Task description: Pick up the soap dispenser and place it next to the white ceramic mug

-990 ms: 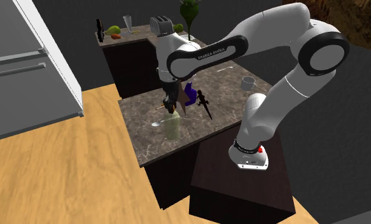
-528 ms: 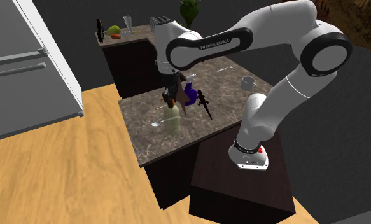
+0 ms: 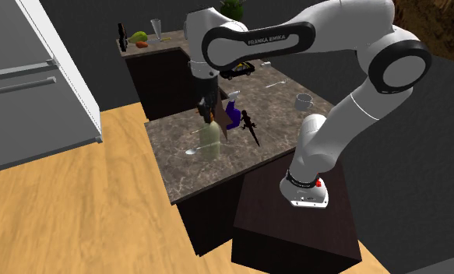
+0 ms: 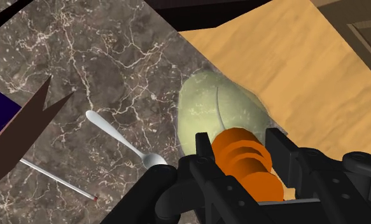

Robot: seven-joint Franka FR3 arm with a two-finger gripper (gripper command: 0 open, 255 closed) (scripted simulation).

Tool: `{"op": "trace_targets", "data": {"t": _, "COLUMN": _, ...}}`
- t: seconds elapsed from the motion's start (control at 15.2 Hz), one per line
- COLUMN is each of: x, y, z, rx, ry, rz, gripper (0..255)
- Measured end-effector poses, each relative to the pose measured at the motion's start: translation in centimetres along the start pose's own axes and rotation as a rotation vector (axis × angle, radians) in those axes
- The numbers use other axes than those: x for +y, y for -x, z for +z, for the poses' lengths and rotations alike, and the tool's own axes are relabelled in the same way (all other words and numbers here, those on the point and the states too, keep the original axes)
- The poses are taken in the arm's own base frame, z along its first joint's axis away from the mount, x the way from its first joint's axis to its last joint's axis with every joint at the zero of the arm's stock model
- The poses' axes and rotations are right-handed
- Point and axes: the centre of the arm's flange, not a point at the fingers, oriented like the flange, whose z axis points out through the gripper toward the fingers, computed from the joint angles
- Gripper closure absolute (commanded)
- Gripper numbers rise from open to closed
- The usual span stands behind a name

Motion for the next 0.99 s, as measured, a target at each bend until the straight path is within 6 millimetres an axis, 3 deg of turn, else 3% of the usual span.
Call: {"op": "trace_targets", "data": {"t": 0.99, "x": -0.6, "y": 0.4, "z": -7.7, "rx": 0.000, "ry": 0.000, "rz": 0.000, "gripper": 255}}
